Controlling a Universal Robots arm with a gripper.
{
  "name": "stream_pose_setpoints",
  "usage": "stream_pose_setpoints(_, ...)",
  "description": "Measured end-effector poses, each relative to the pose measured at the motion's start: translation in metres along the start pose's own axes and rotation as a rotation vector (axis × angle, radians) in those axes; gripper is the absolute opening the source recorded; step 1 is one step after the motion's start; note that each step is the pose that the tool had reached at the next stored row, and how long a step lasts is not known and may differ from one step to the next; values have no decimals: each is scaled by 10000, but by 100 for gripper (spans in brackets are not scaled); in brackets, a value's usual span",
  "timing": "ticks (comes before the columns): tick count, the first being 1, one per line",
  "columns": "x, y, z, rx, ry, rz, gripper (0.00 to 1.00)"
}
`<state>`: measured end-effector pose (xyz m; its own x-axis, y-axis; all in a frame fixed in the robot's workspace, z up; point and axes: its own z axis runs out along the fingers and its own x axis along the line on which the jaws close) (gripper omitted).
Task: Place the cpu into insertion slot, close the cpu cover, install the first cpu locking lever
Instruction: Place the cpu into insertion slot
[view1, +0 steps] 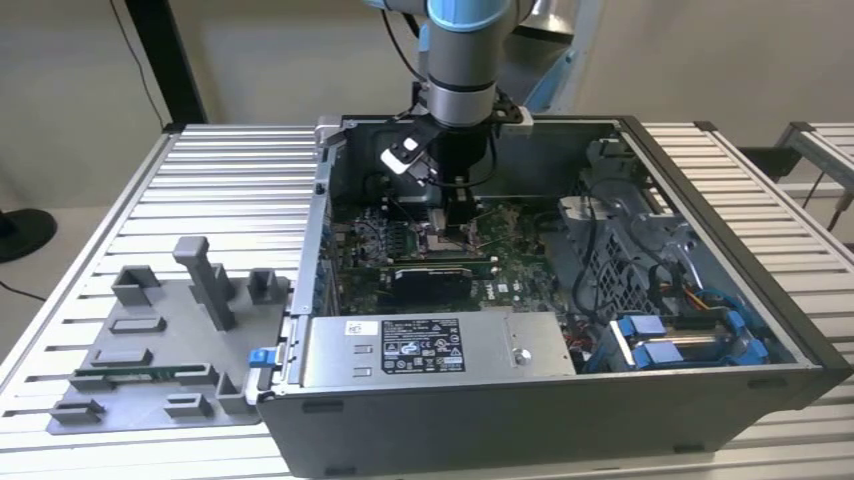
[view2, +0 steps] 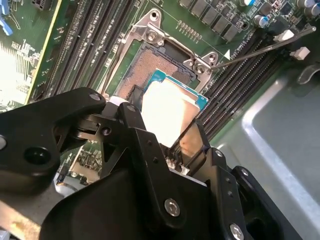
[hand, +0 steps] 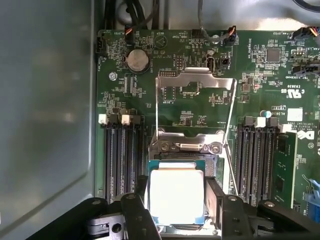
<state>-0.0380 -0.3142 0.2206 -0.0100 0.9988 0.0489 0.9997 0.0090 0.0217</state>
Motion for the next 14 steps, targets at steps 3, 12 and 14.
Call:
stream_pose_setpoints(3,-4,-5,30,1,2,-23,0)
stream_pose_setpoints(12,-44,-9,79,27,2,-50,0)
stream_pose_setpoints(14,-54,-10,87,30,3,-50,0)
